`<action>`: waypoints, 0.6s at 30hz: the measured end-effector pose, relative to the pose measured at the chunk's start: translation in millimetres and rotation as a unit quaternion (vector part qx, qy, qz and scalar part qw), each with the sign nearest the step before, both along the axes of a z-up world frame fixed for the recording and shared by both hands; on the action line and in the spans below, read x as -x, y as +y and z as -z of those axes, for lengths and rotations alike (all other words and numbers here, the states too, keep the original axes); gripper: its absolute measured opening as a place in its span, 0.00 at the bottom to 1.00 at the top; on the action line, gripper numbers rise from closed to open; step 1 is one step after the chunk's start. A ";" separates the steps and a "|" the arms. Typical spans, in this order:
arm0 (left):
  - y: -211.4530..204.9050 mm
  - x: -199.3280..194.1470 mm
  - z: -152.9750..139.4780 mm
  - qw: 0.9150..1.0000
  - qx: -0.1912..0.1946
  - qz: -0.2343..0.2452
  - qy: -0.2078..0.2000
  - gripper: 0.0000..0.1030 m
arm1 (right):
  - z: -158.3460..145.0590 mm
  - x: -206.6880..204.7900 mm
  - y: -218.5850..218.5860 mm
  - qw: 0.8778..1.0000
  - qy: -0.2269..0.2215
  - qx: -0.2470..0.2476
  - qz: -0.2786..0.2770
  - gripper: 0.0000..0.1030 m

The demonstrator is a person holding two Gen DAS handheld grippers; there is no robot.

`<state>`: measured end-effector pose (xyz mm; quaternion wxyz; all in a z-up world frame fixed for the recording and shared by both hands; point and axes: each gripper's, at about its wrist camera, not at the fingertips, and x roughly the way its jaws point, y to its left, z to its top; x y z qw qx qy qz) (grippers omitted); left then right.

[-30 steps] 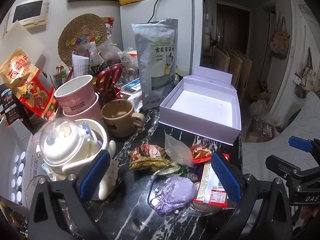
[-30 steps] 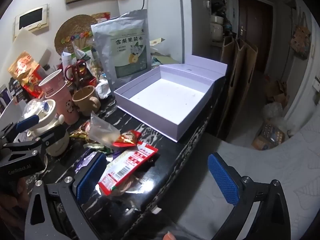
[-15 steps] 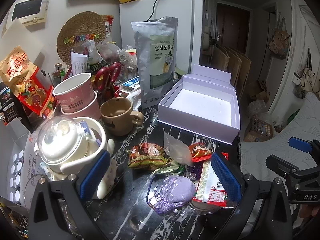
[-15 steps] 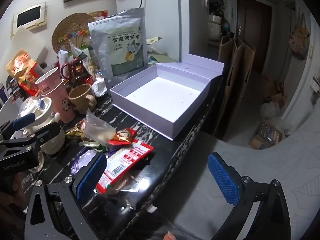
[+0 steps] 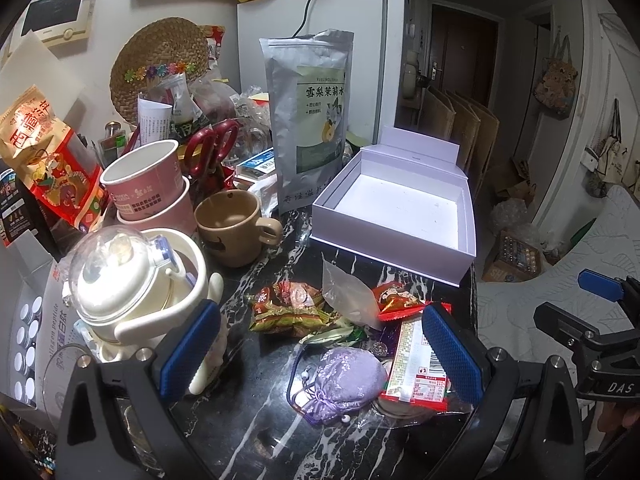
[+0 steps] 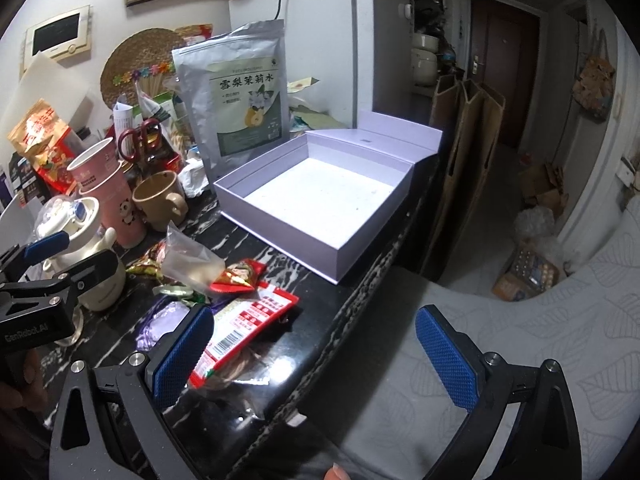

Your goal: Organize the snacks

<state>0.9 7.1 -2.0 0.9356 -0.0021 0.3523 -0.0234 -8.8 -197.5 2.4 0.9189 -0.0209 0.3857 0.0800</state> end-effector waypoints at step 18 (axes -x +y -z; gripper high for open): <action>1.1 4.4 -3.3 1.000 0.014 0.004 0.004 1.00 | -3.8 9.8 2.2 1.000 -0.012 -0.002 -0.007 1.00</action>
